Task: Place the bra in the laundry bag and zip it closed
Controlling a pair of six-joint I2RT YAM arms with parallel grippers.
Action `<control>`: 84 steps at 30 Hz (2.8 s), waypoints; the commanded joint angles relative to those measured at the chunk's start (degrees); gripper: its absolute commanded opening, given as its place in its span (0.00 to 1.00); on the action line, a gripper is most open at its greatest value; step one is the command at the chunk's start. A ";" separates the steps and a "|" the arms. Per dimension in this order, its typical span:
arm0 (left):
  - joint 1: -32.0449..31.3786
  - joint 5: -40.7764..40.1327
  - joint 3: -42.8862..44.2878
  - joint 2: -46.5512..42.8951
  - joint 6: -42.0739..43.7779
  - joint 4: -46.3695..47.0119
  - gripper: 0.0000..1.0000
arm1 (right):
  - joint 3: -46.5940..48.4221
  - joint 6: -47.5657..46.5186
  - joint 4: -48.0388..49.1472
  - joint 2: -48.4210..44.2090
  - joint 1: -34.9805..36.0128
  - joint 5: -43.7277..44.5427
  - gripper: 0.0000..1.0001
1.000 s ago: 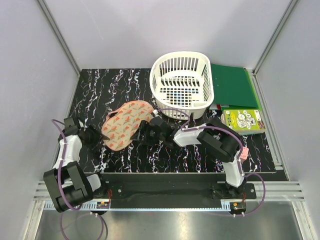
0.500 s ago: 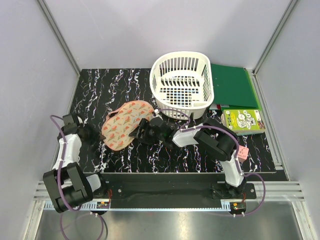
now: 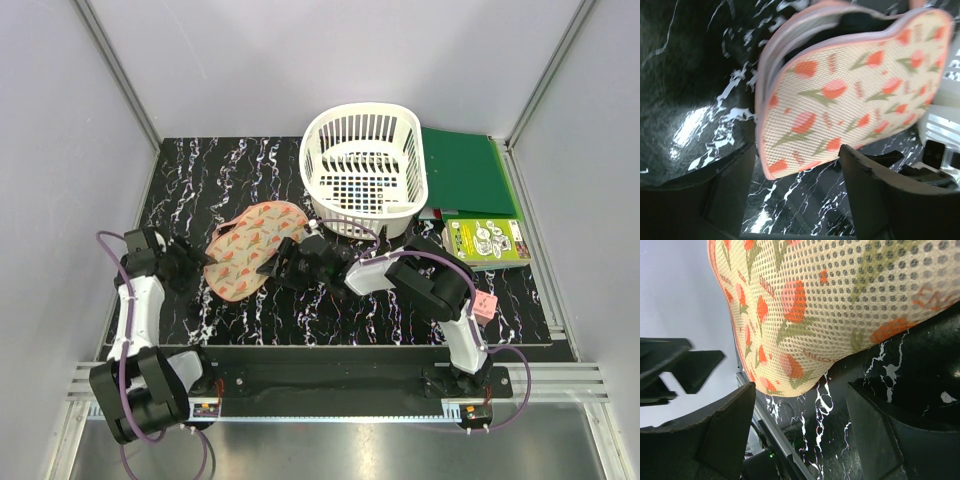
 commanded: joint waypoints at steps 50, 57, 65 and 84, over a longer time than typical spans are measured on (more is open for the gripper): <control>2.10 -4.04 19.02 35.82 5.30 9.37 0.00 | 10.98 -0.57 -0.94 8.74 0.24 -1.23 0.81; 2.45 -2.37 19.55 41.01 5.48 9.46 0.00 | 14.94 -1.10 -2.17 11.21 0.50 -1.94 0.79; 2.36 -1.23 18.67 41.37 5.57 9.81 0.00 | 21.97 -3.38 -5.51 14.90 1.37 -1.32 0.77; 2.45 -2.10 18.33 35.93 6.89 8.75 0.20 | 38.13 -7.34 -10.86 22.72 2.17 -1.76 0.36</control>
